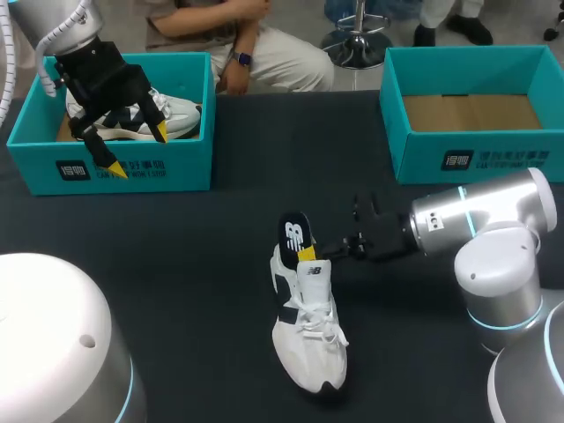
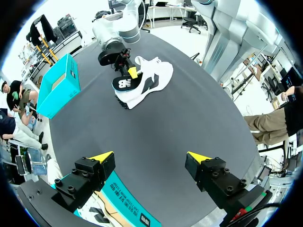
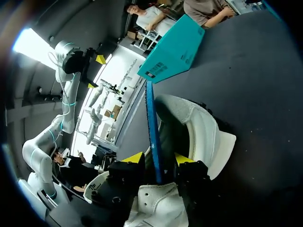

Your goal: Take the shoe out of the shoebox, open the shoe tongue, remove and reinsert the insole, then place the shoe into the shoebox

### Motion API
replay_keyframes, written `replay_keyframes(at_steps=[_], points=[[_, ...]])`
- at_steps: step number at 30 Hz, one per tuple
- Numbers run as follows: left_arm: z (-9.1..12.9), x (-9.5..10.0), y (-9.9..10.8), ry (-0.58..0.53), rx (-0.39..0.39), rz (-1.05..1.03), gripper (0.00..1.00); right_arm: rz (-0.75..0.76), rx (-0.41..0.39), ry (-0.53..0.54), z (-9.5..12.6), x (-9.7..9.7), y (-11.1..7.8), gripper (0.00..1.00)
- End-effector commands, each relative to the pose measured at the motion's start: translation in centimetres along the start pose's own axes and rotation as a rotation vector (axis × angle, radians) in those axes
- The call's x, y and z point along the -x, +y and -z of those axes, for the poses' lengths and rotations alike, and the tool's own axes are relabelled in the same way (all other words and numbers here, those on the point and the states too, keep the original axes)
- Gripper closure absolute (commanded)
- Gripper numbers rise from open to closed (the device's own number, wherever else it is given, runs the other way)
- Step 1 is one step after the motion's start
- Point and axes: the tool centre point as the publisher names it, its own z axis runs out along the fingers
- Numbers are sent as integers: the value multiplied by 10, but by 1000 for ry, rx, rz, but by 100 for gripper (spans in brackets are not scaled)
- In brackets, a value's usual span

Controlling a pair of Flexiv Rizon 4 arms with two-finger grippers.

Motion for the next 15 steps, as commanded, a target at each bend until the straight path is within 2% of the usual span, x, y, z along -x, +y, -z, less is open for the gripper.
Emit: replay_keyframes(at_steps=[1,6,10,13,15], points=[[0,1,0,3,2,0,0,8,-18,-11,7,-1,10,62],[0,1,0,3,2,0,0,21,-18,-15,7,0,19,66],[0,1,0,3,2,0,0,27,-19,-15,7,2,23,78],[0,1,0,3,2,0,0,29,-20,-15,7,3,23,100],[0,1,0,3,2,0,0,28,-18,-16,7,3,23,100]])
